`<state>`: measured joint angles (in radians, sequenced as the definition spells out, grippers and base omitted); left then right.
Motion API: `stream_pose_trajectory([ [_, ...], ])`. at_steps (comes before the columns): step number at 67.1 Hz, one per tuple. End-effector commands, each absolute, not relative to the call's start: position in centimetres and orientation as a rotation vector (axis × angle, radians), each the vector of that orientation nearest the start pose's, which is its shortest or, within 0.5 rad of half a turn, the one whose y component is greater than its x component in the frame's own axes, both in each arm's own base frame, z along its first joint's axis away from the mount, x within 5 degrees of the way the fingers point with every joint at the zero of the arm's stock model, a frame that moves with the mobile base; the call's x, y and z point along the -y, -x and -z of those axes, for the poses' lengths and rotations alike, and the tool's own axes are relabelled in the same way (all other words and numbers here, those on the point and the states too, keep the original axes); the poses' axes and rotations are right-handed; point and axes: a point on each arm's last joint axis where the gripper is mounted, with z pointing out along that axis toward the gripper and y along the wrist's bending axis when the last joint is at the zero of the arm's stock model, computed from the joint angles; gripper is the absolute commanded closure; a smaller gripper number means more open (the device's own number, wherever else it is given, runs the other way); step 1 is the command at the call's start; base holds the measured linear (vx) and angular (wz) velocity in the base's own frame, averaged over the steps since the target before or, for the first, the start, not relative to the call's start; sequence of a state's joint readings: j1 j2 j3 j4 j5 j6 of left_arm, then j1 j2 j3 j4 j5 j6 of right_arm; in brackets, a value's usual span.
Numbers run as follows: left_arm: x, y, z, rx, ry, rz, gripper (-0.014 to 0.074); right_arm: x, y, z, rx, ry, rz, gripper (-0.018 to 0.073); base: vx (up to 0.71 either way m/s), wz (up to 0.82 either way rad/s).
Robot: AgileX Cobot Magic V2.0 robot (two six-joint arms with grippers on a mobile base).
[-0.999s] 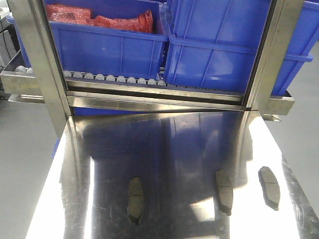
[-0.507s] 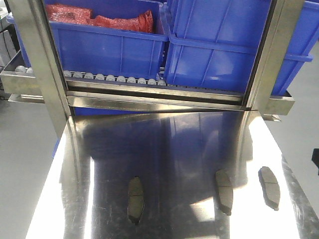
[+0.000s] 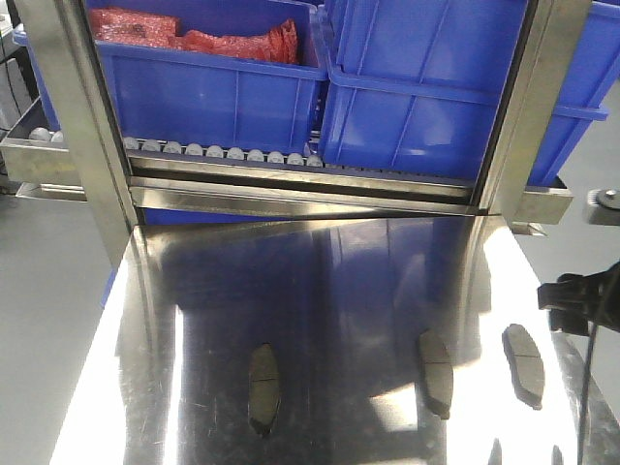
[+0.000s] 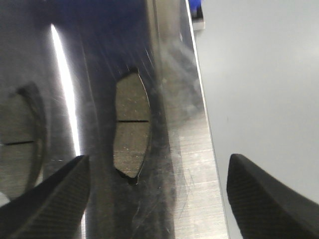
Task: Move and align brake pads A on conveyor
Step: 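Lower the right gripper onto the brake pad nearest the right arm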
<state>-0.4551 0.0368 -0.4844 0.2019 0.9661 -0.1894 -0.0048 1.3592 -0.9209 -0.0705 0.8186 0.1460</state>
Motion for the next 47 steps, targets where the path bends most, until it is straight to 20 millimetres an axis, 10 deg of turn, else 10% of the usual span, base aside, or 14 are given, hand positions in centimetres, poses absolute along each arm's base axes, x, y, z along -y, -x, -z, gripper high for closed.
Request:
stream_pose_trajectory([
  [1,-1.0,-1.4,-29.6,-1.874,-0.266,0.192,0.0603,0.8,-27.4,-26.2,-2.743,-0.138,0.064,0.0025,0.00,0.00],
  [47,-1.0,-1.4,-29.6,-1.874,-0.266,0.192,0.0603,-1.1,-32.4,-21.6,-2.897,-0.013,0.066,0.0025,0.00,0.00],
])
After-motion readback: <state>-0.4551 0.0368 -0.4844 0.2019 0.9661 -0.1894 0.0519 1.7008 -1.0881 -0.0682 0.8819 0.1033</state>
